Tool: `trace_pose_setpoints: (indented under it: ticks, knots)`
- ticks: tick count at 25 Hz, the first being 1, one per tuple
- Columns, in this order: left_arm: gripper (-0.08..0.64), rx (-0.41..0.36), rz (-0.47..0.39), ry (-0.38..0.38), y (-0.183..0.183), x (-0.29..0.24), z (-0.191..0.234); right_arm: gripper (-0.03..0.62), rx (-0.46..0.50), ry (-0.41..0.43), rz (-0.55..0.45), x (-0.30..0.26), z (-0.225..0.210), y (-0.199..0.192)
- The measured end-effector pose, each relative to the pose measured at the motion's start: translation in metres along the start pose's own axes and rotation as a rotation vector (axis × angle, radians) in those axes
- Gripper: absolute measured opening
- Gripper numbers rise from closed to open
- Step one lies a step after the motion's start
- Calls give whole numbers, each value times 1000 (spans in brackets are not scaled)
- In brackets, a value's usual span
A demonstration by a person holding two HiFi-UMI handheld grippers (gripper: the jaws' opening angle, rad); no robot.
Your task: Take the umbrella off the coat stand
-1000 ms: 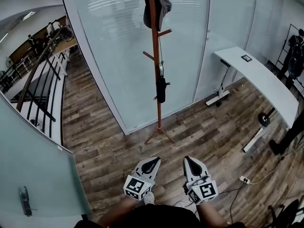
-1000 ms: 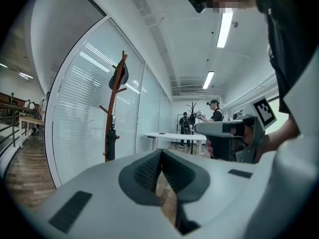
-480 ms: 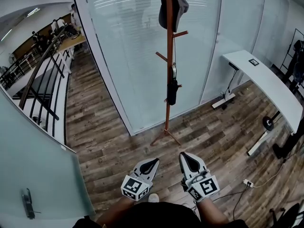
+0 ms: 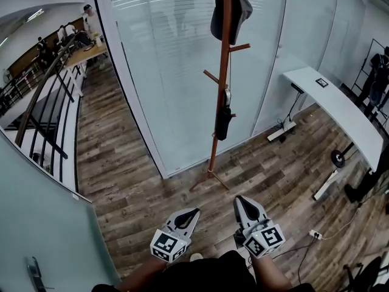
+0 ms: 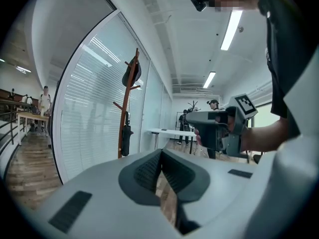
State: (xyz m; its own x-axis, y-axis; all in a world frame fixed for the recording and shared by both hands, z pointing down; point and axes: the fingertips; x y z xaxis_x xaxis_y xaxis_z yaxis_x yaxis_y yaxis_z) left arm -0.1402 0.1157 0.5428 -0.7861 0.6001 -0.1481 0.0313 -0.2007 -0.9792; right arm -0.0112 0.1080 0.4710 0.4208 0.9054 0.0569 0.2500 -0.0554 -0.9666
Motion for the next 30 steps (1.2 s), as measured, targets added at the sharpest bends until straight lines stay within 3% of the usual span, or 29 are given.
trace_pose_setpoints:
  ticks: [3, 8, 11, 16, 20, 25, 30]
  knots:
    - [15, 16, -19, 4, 2, -10, 6, 6, 49, -17, 32, -10, -13, -8]
    - [15, -18, -11, 37, 8, -35, 29, 6, -9, -27, 37, -31, -47, -9]
    - [15, -21, -10, 83, 14, -57, 49, 6, 20, -7, 29, -50, -70, 5]
    - [15, -18, -78, 156, 40, -97, 71, 6, 145, -35, 43, -79, -117, 15]
    - [15, -24, -106, 216, 49, -126, 79, 6, 254, -60, 129, -89, -147, 16]
    - [15, 5, -73, 237, 50, -168, 83, 6, 214, 0, 154, -109, -170, 16]
    - [15, -17, -28, 266, 51, -191, 89, 6, 209, 37, 221, -128, -200, 1]
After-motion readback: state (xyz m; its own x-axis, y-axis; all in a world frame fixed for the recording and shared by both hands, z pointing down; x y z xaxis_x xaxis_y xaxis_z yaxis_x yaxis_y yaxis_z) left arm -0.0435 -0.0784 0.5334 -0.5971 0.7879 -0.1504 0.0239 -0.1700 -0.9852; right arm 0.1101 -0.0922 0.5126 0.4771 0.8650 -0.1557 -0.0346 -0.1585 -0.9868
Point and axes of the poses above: the fingertips, and each gripper's own axes: x backward along the fingers, z to its left, y out of its top, and after that the axes turned 2 degrees about x, right-handed
